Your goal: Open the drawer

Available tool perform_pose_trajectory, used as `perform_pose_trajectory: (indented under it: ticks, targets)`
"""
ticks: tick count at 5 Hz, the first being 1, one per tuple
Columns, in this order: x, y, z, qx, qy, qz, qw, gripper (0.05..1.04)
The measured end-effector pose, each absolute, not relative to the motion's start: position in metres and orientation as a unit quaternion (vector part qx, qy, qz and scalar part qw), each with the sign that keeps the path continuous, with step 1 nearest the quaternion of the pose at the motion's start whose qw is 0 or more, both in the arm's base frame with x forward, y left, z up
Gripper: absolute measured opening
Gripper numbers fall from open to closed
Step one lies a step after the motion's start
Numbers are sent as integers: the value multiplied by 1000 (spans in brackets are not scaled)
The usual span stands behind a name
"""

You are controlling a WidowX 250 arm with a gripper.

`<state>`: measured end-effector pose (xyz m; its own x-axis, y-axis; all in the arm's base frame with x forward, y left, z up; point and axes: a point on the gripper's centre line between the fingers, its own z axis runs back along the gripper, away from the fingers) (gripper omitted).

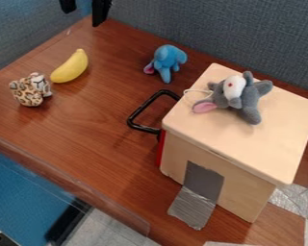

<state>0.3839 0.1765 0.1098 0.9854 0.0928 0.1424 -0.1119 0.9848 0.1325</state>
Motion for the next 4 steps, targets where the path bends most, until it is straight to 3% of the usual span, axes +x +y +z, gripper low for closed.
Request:
perform_pose_trajectory:
  ticks: [2, 4]
  targets:
    - [379, 145, 74, 50, -31, 0, 998, 999]
    - [372, 86, 73, 25, -52, -106, 993, 999]
